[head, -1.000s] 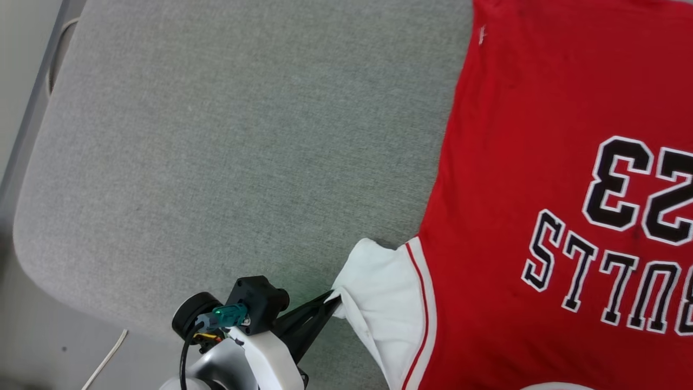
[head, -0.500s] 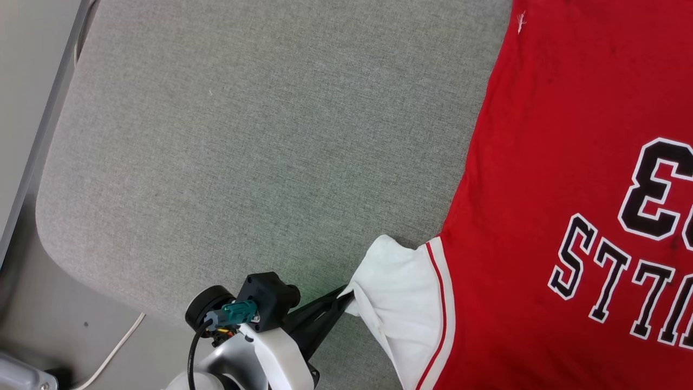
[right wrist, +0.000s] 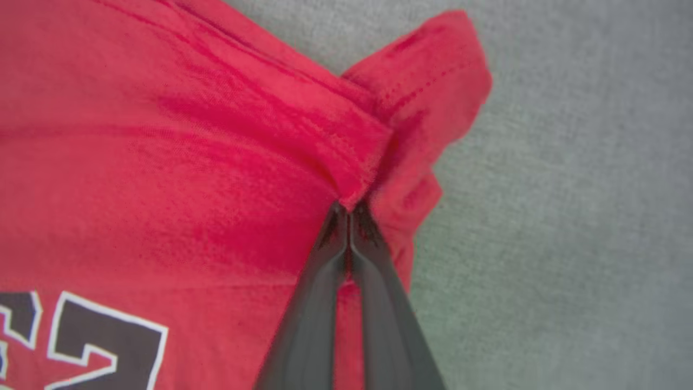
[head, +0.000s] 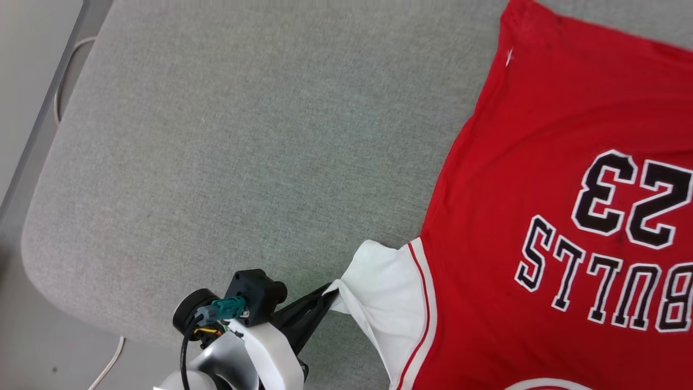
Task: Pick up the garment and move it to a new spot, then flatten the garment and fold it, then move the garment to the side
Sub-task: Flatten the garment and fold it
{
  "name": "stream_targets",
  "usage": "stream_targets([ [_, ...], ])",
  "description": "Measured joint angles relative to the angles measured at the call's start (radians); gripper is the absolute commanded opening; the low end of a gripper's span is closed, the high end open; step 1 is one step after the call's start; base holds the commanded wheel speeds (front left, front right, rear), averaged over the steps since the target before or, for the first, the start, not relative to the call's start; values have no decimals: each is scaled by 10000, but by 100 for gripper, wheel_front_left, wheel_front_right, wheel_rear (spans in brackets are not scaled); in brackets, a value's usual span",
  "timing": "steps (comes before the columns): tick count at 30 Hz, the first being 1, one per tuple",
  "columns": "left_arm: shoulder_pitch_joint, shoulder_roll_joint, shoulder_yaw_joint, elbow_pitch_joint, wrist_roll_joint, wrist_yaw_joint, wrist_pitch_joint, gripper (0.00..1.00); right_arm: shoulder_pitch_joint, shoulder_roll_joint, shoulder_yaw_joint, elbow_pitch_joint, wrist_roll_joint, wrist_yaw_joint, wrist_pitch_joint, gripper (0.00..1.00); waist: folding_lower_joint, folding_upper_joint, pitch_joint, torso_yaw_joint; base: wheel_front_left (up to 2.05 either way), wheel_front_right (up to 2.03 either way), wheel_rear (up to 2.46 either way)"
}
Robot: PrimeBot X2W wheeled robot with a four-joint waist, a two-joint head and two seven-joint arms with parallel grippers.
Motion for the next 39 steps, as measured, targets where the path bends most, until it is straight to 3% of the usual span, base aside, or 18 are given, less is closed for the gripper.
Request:
stream_targets([
  [10,695,242,186,167,-374,345,-21,0,2352,236,65,245,1126,0,-623,0,-2,0,-1634,-838,0,0,0],
  [23,1702,485,447,290,-809,786,-251,0,6093,437,-33,-959,2383,-2,-1154,0,-3,1,-3454,-2203,0,0,0],
  [32,1883,284,407,512,-876,926,-445,0,8254,986,-857,-1697,2915,-2,-1350,0,-3,0,-4000,-2633,0,0,0],
  [39,1866,151,278,738,-848,909,-558,0,8605,1143,-1024,-1791,2838,-2,-1498,0,-2,0,-3966,-2648,0,0,0],
])
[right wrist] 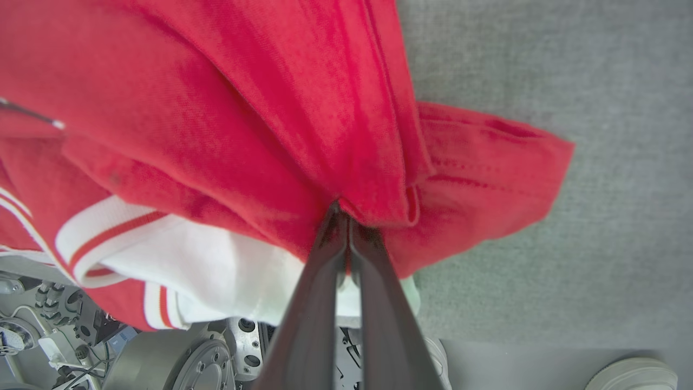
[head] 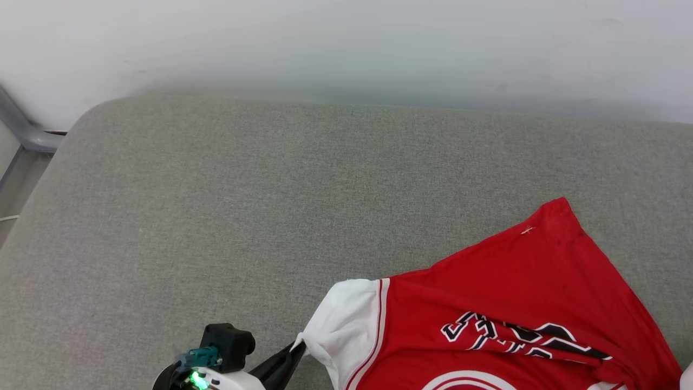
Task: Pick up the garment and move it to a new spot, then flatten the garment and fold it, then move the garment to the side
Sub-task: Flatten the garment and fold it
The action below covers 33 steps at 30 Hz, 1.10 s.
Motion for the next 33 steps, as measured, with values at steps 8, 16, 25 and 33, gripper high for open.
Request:
stream_targets([
  [8,-93,46,-23,-107,46,-29,0,0,-235,-31,38,-602,426,-4,295,100,1,0,84,72,0,0,0],
  [16,-418,46,-130,-527,199,-88,23,0,-1907,-477,-219,-3018,293,-4,2010,100,3,0,626,430,0,0,0],
  [25,-1105,-94,-257,-830,518,-286,-36,0,-4352,117,-326,-3336,-1262,-4,4038,100,4,0,1694,1192,0,0,0],
  [33,-1489,-330,-412,-869,600,-447,-86,0,-5430,31,-780,-1950,-2777,-4,4381,100,4,0,2531,2059,0,0,0],
])
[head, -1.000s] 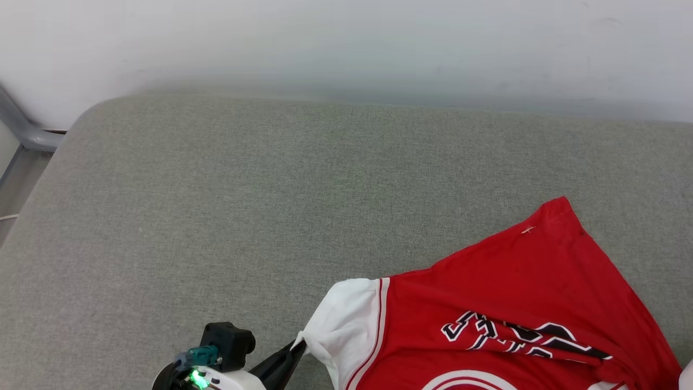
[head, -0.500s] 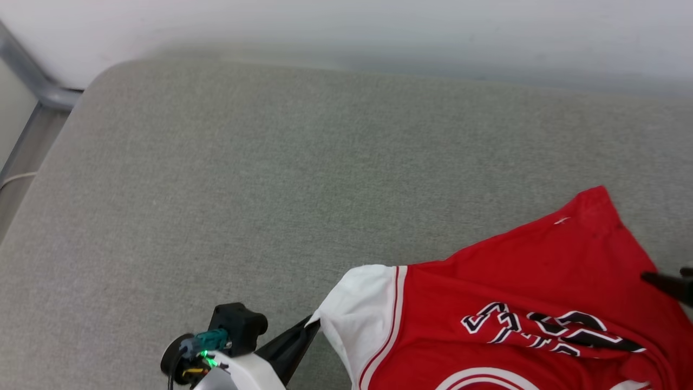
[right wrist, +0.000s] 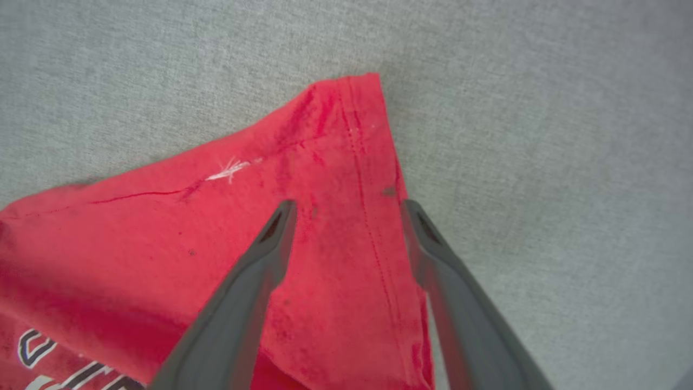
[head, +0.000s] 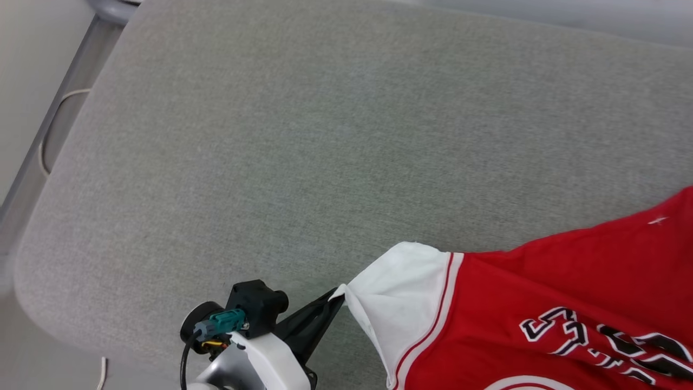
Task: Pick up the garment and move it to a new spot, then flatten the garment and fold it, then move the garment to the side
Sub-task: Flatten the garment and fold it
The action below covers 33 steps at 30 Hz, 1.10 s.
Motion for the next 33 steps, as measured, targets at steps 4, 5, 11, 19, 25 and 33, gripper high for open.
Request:
stream_targets([
  [4,-175,-125,-50,65,29,-75,-90,0,-196,-6,-176,508,-357,0,-96,100,0,0,303,345,0,0,0],
  [5,-178,-169,-79,82,29,-84,-104,0,-222,-19,-188,610,-412,0,-182,100,0,0,373,417,0,0,0],
  [11,-185,-242,-155,291,15,-117,-196,0,-190,10,-142,1104,-719,0,-326,100,-1,0,613,638,0,0,0],
  [19,-297,-272,-169,466,12,-128,-238,0,-2,-125,568,1254,-564,0,-458,0,-2,0,579,587,0,0,0],
  [25,-360,-203,-67,621,4,-65,-290,0,43,-67,788,1475,-176,0,-1350,0,-2,0,300,478,0,0,0],
  [33,-192,82,313,765,-100,201,-489,0,-23,121,1045,1812,581,0,-2600,0,-2,0,-657,114,0,0,0],
])
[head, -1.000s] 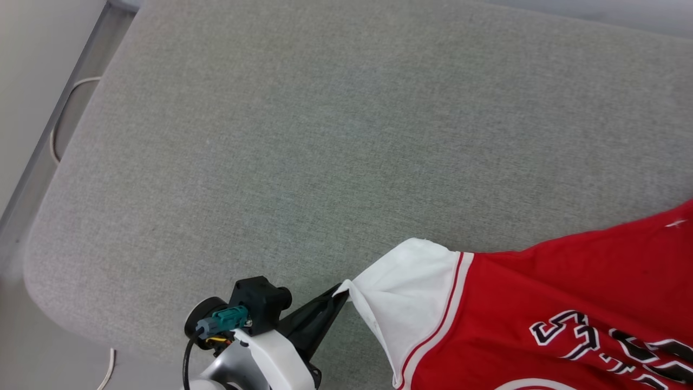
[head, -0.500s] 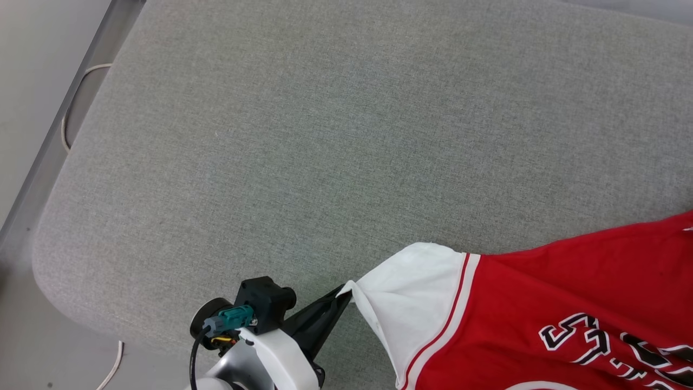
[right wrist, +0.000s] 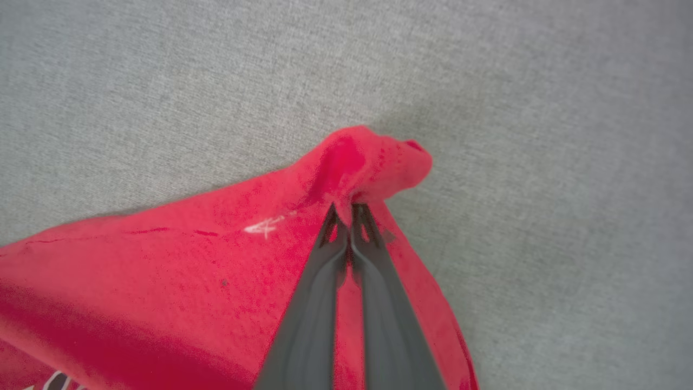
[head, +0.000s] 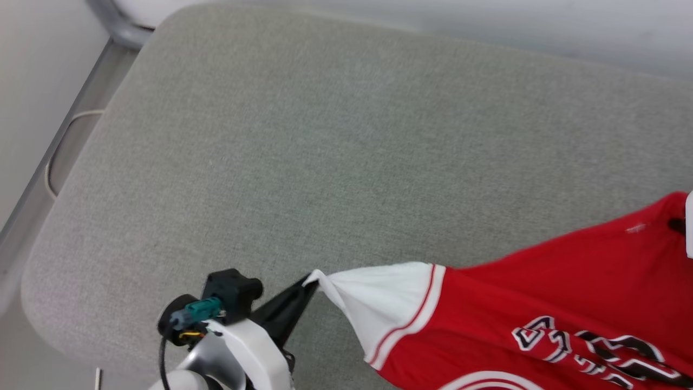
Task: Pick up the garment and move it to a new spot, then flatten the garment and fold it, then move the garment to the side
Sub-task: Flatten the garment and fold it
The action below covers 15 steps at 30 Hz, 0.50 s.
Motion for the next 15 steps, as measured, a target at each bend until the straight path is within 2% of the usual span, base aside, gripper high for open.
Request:
stream_targets([
  [10,150,1005,1034,-652,-150,606,4,0,-117,-184,236,-355,909,4,-1802,0,-1,0,-1453,-840,0,0,0],
  [15,79,1753,1532,-1204,109,886,182,0,98,-660,464,-1022,1037,8,-2840,0,0,0,-1988,-1322,0,0,0],
])
